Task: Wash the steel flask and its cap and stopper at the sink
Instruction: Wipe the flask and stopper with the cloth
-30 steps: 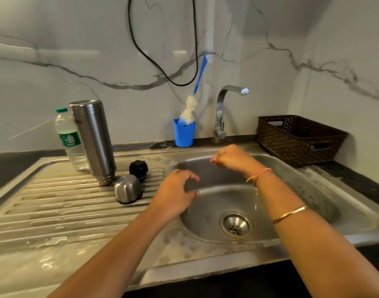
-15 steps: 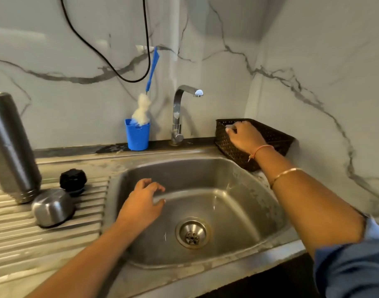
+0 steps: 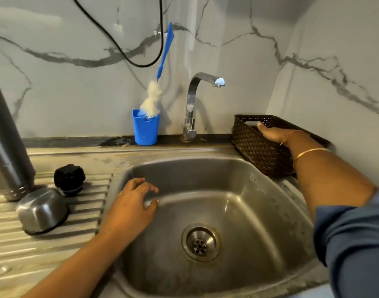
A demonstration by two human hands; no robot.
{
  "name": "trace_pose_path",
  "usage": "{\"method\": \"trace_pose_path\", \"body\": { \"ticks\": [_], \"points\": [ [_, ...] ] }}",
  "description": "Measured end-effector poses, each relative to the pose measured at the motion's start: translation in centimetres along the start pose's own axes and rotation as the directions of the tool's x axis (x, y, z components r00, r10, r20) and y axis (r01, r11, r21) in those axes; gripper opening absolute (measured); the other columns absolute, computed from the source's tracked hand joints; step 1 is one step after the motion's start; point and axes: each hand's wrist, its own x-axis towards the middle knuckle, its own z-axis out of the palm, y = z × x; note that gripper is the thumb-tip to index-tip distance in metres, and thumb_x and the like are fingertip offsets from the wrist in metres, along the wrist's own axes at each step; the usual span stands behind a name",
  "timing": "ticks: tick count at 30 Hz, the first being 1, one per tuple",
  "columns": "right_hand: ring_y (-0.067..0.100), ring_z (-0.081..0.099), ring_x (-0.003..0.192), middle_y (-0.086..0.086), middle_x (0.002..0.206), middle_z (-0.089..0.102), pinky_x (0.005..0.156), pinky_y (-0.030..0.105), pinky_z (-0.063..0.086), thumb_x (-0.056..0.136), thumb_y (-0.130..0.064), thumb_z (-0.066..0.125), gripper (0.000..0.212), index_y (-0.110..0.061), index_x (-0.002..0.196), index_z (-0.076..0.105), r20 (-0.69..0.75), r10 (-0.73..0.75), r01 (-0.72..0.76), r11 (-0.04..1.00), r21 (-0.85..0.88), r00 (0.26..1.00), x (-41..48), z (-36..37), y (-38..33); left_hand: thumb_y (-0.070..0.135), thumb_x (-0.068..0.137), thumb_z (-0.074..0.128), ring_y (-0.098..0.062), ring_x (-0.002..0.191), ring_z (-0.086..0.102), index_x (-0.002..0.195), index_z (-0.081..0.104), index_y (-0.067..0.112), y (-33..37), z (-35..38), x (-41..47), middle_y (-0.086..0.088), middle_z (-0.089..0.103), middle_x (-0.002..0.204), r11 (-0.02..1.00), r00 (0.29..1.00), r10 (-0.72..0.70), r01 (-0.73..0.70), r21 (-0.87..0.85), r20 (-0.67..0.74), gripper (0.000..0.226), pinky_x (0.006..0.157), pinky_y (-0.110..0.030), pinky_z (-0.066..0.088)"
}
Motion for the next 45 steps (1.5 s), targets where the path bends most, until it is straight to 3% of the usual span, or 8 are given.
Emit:
{"method": "trace_pose_path", "body": {
  "ticks": [5,9,13,17,31,35,38,45],
  "points": [
    [0.033,0.047,0.124,0.018,0.143,0.043,0.11,0.041,0.032,0.096,-0.057,0.031,0.07,-0.006,0.143,0.038,0.089,0.01,-0.011,1.0,0.012,0.996,1.7,0.5,0.4,0.03,0.089,0.062,-0.009,0.13,0.039,0.117,0.06,0.029,0.1,0.3,-0.2,0.007,0.039,0.14,1.0,1.0,0.025,-0.025,-0.006,-0.001,0.029,0.105,-0.018,0.027],
    [0.026,0.055,0.072,0.024,0.116,0.061,0.065,0.031,0.043,0.1,-0.021,0.046,0.037,0.009,0.12,0.056,0.187,0.028,-0.017,0.998,-0.059,0.982,1.8,0.8,0.3,0.029,0.089,0.062,-0.009,0.129,0.04,0.115,0.061,0.029,0.0,0.4,-0.3,0.007,0.04,0.138,0.999,0.999,0.045,-0.045,-0.023,0.001,0.027,0.104,-0.017,0.027],
    [0.03,0.057,0.085,0.025,0.118,0.061,0.086,0.037,0.044,0.097,-0.016,0.048,0.025,0.002,0.095,0.065,0.039,-0.017,0.023,0.988,-0.155,0.999,1.3,0.9,-0.1,0.031,0.089,0.061,-0.008,0.127,0.042,0.117,0.059,0.032,0.1,0.4,-0.4,0.01,0.037,0.139,0.999,1.0,0.028,-0.028,-0.024,0.003,0.028,0.104,-0.02,0.031],
    [0.038,0.046,0.123,0.025,0.137,0.048,0.105,0.038,0.035,0.101,-0.022,0.039,0.04,0.004,0.128,0.053,-0.186,-0.053,0.012,0.977,-0.214,0.981,-0.1,0.6,-0.7,0.031,0.09,0.061,-0.009,0.125,0.044,0.115,0.06,0.032,0.2,0.2,-0.4,0.01,0.038,0.14,0.999,1.0,0.03,-0.03,-0.031,-0.01,0.025,0.103,-0.022,0.034],
    [0.03,0.051,0.074,0.021,0.076,0.054,0.063,0.035,0.037,0.093,-0.025,0.038,0.043,0.005,0.068,0.055,-0.791,-0.079,0.506,0.806,0.307,0.607,-8.4,-4.6,-5.1,0.023,0.091,0.059,-0.008,0.121,0.047,0.11,0.066,0.024,0.2,-1.0,-0.5,0.008,0.045,0.134,0.995,0.987,0.057,-0.068,-0.067,-0.152,0.021,0.098,-0.02,0.035],
    [0.038,0.065,0.073,0.024,0.084,0.069,0.069,0.051,0.057,0.079,-0.034,0.041,0.046,0.004,0.074,0.065,-0.695,-0.066,0.615,0.532,0.582,0.716,-12.2,-2.5,-7.1,0.021,0.091,0.059,-0.006,0.115,0.048,0.111,0.064,0.025,0.1,-1.7,-0.8,0.013,0.045,0.122,0.99,0.982,0.044,-0.068,-0.125,-0.182,0.021,0.096,-0.018,0.035],
    [0.022,0.061,0.056,0.021,0.088,0.07,0.046,0.026,0.051,0.093,-0.02,0.035,0.039,0.0,0.079,0.064,-0.546,-0.142,0.557,0.363,0.747,0.826,-15.0,1.2,-8.2,0.025,0.092,0.059,-0.007,0.104,0.055,0.11,0.06,0.026,0.4,-1.8,-1.2,0.011,0.053,0.113,0.949,0.973,-0.007,-0.066,-0.308,-0.229,0.019,0.088,-0.02,0.043],
    [0.013,0.063,0.054,0.01,0.074,0.072,0.049,0.021,0.05,0.097,-0.02,0.042,0.034,0.0,0.088,0.067,-0.175,-0.29,0.302,0.487,0.82,0.941,-19.2,12.9,-10.2,0.044,0.091,0.044,0.004,0.108,0.051,0.132,0.043,0.022,2.2,-3.4,-2.5,0.011,0.053,0.12,0.688,0.982,-0.1,-0.05,-0.724,-0.163,0.046,0.089,-0.008,0.039]
  ]
}}
